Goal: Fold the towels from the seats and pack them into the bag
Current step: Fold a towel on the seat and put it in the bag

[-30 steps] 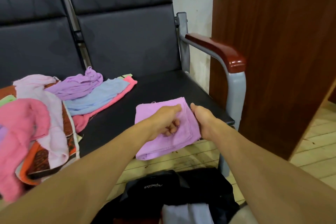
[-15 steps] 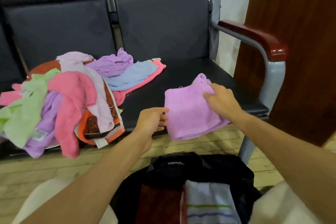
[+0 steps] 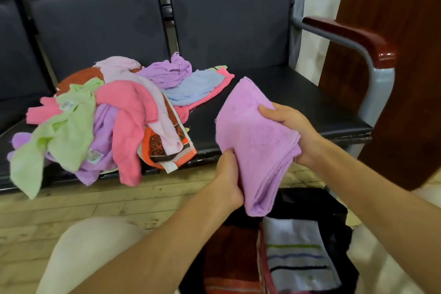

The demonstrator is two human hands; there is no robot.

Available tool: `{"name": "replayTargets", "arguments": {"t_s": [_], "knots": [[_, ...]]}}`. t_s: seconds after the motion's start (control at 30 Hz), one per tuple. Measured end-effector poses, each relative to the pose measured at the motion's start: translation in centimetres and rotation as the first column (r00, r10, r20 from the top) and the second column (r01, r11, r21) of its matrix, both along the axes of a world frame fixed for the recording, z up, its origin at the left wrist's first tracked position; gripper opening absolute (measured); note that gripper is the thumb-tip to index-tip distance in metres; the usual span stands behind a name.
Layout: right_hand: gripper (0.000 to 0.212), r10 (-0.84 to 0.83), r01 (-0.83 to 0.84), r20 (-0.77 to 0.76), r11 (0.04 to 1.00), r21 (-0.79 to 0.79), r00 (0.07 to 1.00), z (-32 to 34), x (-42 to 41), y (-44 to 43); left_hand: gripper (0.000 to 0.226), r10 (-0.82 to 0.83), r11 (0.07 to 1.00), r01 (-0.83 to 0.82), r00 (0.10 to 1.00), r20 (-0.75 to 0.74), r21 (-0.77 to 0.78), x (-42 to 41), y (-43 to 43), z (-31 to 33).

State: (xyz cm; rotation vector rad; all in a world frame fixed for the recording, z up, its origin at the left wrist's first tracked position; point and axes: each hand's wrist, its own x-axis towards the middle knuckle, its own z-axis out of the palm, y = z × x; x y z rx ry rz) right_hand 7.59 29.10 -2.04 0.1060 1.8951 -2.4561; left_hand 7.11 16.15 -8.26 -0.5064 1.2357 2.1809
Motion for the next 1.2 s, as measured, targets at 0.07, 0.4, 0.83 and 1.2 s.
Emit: {"name": "replayTargets", "arguments": {"t_s": [0.07, 0.4, 0.83, 1.2], "knots": [[0.015, 0.044, -0.041, 0.027, 0.991, -0.125, 0.999, -0.8, 0.9, -0.4, 0.036, -0.059, 0.989, 0.058, 0.998, 0.0, 0.136, 0.9, -0.5, 0.0], [0.013, -0.205, 0.181, 0.075, 0.952, 0.245, 0.976, -6.1, 3.6, 2.9, 0.016, -0.016, 0.924, -0.13, 0.927, -0.376, -0.359, 2.1, -2.2, -2.0], [0.012, -0.211, 0.028, 0.251, 0.814, 0.581, 0.945, -23.2, 5.7, -0.8, 0.038, -0.51, 0.277, -0.028, 0.843, -0.172, -0.961, 1.7, -5.3, -13.9], [0.05, -0.141, -0.247, 0.493, 0.729, 0.639, 0.859, -31.7, 6.9, -2.4, 0.051, -0.621, 0.178, 0.265, 0.777, 0.1, -0.948, 1.9, -7.9, -24.4]]}}
